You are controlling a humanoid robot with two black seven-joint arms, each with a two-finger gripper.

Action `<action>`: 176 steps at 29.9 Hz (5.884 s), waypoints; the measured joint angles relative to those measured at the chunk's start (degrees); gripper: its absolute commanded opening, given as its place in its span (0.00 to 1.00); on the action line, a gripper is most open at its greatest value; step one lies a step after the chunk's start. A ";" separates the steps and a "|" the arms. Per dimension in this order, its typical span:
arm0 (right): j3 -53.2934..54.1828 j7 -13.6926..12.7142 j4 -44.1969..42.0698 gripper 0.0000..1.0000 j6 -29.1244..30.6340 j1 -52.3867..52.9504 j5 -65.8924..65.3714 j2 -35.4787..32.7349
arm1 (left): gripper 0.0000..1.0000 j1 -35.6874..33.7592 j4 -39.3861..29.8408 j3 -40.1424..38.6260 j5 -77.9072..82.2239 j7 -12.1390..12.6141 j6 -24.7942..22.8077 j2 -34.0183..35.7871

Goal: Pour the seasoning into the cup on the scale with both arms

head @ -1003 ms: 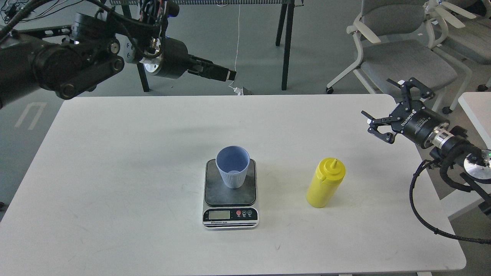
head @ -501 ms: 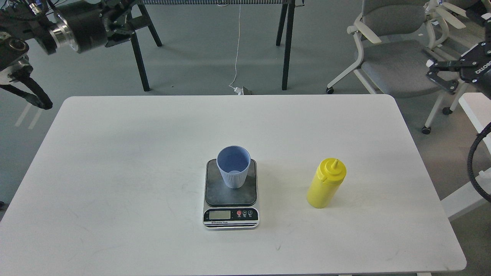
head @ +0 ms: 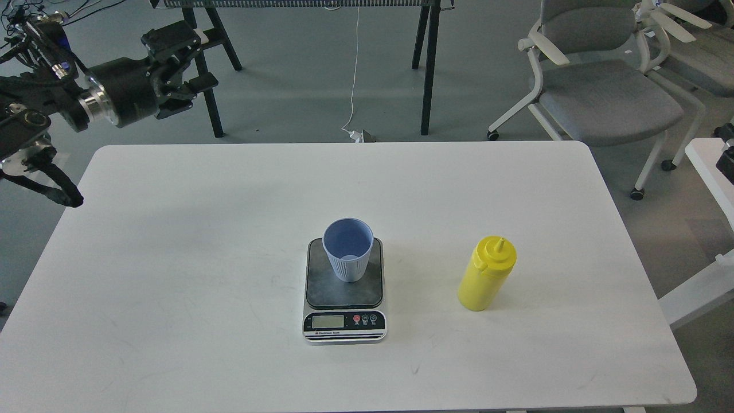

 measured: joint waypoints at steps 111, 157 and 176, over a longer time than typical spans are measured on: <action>-4.24 1.13 -4.79 0.02 0.00 -2.56 -42.29 45.57 | 0.99 8.76 -0.14 0.18 0.98 -0.01 0.00 -2.23; -64.41 9.24 -6.23 0.02 -42.19 70.83 -104.28 48.33 | 0.99 8.88 -0.32 -0.07 0.81 -0.01 0.00 -2.04; -71.38 8.95 -8.48 0.02 -43.65 72.33 -107.26 53.87 | 0.99 9.05 -0.33 -0.08 0.81 -0.01 0.00 -2.45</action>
